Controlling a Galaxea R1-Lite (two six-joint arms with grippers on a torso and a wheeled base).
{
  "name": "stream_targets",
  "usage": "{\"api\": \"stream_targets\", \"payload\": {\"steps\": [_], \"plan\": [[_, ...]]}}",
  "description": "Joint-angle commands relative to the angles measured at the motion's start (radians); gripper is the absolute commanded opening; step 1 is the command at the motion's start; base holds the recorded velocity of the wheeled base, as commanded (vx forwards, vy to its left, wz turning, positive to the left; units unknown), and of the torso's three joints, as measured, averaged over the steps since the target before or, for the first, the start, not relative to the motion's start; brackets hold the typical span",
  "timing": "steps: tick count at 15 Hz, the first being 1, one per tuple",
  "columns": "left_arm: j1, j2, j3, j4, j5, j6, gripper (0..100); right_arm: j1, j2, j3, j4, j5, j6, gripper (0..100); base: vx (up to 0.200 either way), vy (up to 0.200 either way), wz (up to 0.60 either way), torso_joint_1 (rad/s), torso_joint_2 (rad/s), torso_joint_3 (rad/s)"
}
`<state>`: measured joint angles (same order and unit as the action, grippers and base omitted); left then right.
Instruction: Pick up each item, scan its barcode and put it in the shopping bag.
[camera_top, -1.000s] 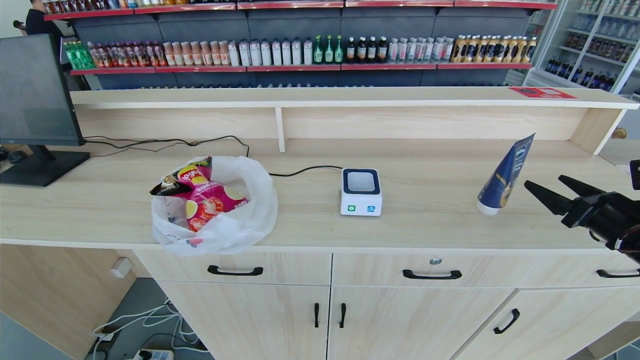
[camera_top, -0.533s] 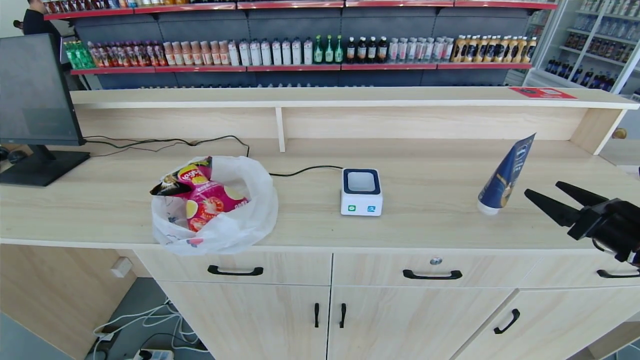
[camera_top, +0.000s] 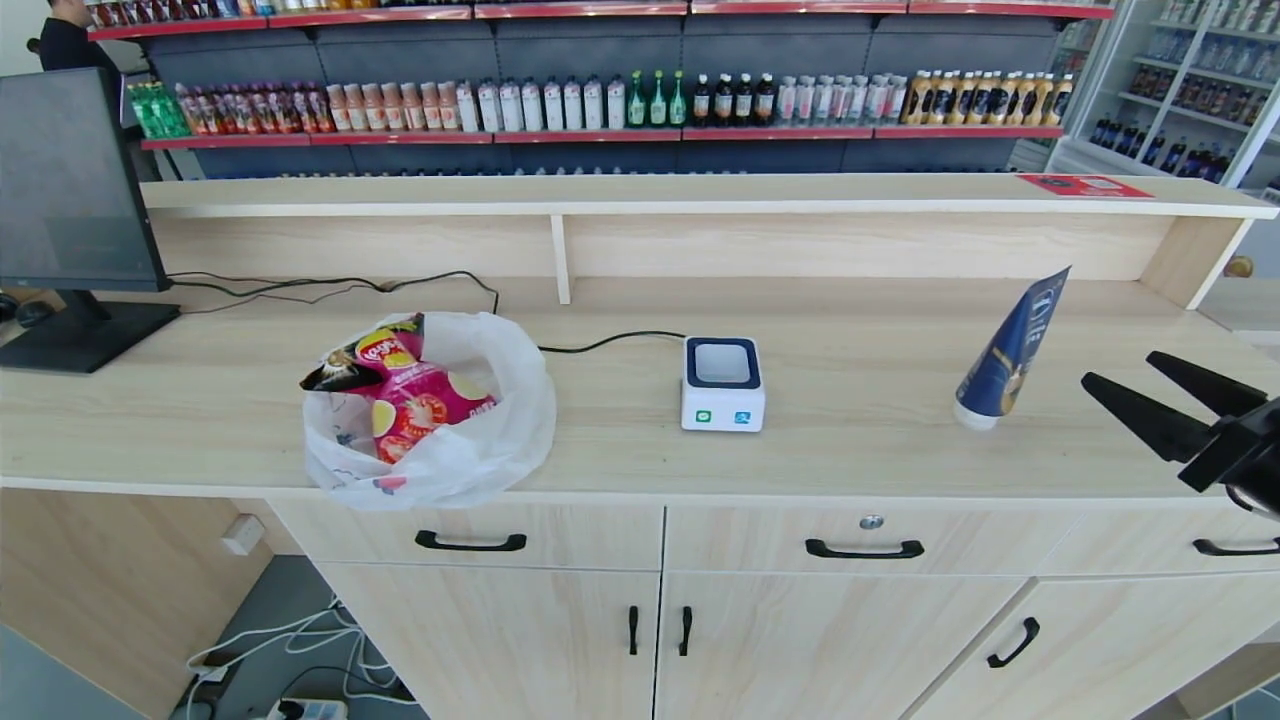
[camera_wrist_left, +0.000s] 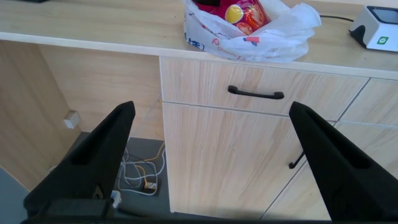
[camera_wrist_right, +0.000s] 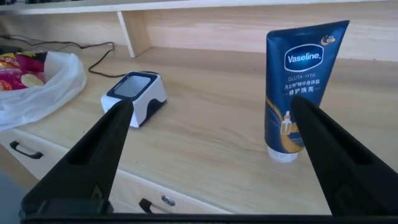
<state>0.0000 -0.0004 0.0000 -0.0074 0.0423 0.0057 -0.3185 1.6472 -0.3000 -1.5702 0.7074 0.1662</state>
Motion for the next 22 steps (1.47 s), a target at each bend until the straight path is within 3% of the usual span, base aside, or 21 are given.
{"api": "stream_targets", "payload": {"steps": [1,6,18,22], "plan": [[0.0,0.0,0.0,-0.002,0.001,0.003,100,-0.001,-0.003,-0.008,-0.001,0.001,-0.011,100,0.0,0.0,0.0,0.0,0.0,0.0],[0.0,0.0,0.0,-0.002,0.001,0.002,100,-0.001,0.008,0.001,-0.001,-0.003,-0.033,100,0.0,0.0,0.0,0.0,0.0,0.0],[0.0,0.0,0.0,-0.002,0.001,0.0,100,0.001,0.013,0.027,-0.001,-0.006,-0.097,100,0.0,-0.2,0.0,0.002,0.0,0.001],[0.0,0.0,0.0,-0.003,0.001,0.002,100,0.024,0.025,0.024,-0.001,-0.006,-0.106,100,0.0,0.0,0.0,0.0,0.0,0.0]]}}
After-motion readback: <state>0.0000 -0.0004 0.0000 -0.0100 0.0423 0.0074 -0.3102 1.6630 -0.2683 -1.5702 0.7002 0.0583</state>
